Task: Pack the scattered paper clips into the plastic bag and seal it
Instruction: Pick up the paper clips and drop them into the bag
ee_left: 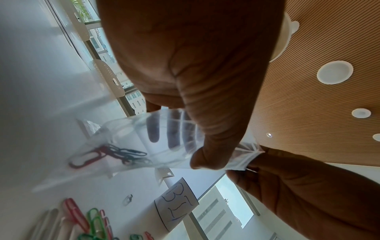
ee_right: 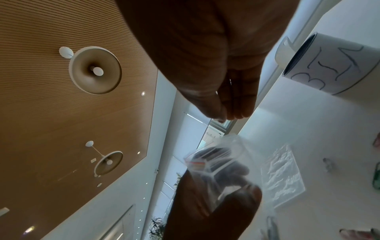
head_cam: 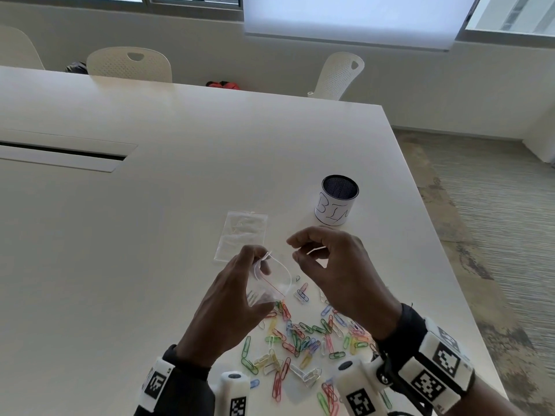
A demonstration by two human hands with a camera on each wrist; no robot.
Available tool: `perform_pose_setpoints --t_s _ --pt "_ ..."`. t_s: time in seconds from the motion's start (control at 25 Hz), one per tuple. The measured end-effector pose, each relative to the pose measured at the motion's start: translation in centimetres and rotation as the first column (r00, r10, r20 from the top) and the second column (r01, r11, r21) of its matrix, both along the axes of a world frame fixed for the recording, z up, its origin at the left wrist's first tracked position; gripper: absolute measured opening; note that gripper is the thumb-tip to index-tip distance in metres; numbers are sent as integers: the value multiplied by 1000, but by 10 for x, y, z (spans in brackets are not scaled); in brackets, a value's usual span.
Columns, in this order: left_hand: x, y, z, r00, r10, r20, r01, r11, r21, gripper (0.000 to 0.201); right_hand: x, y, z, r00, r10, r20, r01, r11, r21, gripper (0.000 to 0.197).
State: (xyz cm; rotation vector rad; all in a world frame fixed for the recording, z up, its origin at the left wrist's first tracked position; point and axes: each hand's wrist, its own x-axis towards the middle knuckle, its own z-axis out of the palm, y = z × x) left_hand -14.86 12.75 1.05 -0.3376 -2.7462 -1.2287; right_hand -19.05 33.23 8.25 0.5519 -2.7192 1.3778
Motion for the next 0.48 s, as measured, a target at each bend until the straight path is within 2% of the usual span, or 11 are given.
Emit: perform_pose_setpoints --t_s 0.08,0.16,0.32,0.4,0.48 --pt "2 -5 4 1000 11 -14 -11 1000 18 65 -9 5 -7 1000 -11 -6 11 999 45 13" --pt "4 -11 9 999 30 -28 -29 998 58 65 -21 10 -21 999 13 33 -19 985 173 11" --pt "9 -21 16 996 75 -48 -71 994 88 65 -39 13 -68 983 55 178 -130 887 444 27" --pt "12 -25 18 995 88 -45 -84 992 92 65 -44 10 -86 981 65 184 -154 836 527 36" --pt "16 -29 18 994 102 -36 -98 990 101 63 -46 6 -93 985 77 154 -154 798 582 36"
